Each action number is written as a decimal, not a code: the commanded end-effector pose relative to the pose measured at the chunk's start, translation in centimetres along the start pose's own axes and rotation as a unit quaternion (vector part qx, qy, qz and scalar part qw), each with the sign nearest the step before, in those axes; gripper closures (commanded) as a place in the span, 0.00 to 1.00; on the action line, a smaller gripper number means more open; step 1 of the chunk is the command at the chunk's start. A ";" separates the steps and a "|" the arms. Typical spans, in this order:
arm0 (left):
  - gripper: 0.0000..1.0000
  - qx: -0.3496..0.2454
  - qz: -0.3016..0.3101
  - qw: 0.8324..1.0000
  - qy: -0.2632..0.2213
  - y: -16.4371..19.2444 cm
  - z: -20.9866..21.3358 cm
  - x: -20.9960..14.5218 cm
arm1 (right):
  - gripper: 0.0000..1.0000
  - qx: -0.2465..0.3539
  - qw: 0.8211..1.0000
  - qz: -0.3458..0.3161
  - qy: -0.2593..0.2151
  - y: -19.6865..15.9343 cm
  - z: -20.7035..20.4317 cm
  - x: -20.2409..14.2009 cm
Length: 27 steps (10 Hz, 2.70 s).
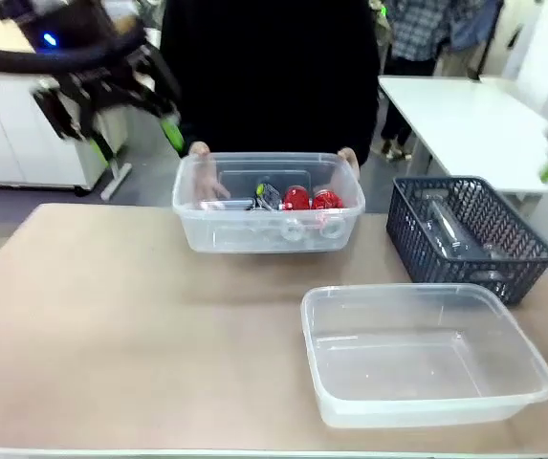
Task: Sort the waste into each basket.
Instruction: Pick up the Organizing box on the right side of the table and lift it.
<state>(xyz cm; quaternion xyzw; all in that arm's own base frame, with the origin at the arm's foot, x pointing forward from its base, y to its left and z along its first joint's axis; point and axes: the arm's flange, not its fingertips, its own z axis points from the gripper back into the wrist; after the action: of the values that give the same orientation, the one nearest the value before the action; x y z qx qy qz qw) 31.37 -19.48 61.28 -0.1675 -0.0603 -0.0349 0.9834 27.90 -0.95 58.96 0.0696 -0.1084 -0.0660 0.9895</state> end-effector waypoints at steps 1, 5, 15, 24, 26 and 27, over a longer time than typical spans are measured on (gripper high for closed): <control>0.00 -0.032 -0.051 0.996 0.067 -0.9 -5.3 4.3 | 0.00 0.036 0.999 0.001 0.000 2.1 -0.1 2.6; 0.00 -0.056 0.044 0.995 0.069 -6.6 -9.5 2.8 | 0.00 -0.043 0.989 0.124 0.068 4.8 -6.7 -2.5; 0.00 0.020 0.050 0.978 0.200 -12.8 -26.7 -1.7 | 0.00 -0.114 0.946 0.144 0.267 7.1 -21.4 -3.5; 0.96 0.067 -0.019 0.968 0.241 -13.3 -29.7 -2.5 | 0.00 -0.087 0.963 0.074 0.243 2.4 -22.6 -4.2; 1.00 0.063 -0.017 0.968 0.243 -13.5 -30.2 -2.8 | 0.58 -0.113 0.963 0.079 0.232 2.7 -23.1 -3.9; 1.00 0.061 -0.017 0.968 0.244 -13.5 -30.2 -2.9 | 0.58 -0.119 0.961 0.092 0.233 3.2 -23.6 -4.2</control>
<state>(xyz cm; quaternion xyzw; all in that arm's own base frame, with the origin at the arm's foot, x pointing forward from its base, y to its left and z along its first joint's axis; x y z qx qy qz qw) 30.52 -42.36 36.97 -0.0975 0.1753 -0.0822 0.9762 30.63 5.53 37.65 -0.0251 0.1339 0.0253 0.9903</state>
